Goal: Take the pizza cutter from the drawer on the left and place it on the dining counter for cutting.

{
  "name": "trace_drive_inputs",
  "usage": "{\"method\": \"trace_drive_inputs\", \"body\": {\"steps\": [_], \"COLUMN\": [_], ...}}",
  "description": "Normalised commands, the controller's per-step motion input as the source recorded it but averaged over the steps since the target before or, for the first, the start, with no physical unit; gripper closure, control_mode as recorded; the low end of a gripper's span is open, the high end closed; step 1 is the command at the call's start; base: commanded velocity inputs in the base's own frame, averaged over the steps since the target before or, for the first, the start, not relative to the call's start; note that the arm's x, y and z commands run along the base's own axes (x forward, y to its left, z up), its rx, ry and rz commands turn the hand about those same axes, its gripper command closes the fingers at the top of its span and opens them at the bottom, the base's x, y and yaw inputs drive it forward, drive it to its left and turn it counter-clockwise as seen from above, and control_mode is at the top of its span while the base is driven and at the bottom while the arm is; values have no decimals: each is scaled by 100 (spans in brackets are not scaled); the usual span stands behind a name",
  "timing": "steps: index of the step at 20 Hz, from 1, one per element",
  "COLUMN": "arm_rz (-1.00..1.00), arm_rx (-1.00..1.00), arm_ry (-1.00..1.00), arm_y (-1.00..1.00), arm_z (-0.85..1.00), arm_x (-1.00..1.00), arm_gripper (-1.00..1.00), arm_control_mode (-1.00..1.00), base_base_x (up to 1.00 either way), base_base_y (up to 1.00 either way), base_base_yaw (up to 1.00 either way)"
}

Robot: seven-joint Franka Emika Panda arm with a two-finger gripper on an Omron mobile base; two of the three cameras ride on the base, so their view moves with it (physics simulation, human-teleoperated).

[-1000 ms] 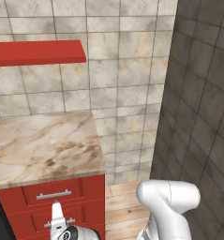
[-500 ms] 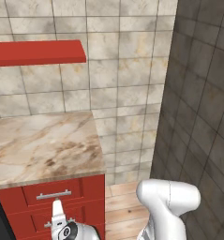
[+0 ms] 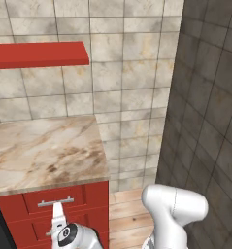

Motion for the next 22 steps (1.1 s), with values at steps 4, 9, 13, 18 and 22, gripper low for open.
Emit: {"method": "trace_drive_inputs", "body": {"steps": [4, 9, 13, 18, 22], "arm_rz": [0, 0, 0, 0, 0], "arm_rx": [0, 0, 0, 0, 0], "arm_ry": [0, 0, 0, 0, -3], "arm_y": [5, 0, 0, 0, 0], "arm_z": [-13, -25, -29, -26, -24], "arm_x": [31, 26, 23, 22, 23], "arm_gripper": [-100, -100, -100, -100, -100], "arm_control_mode": [-100, -100, -100, -100, -100], "base_base_x": [0, 0, 0, 0, 0], "base_base_y": [0, 0, 0, 0, 0], "base_base_yaw": [0, 0, 0, 0, 0]}}
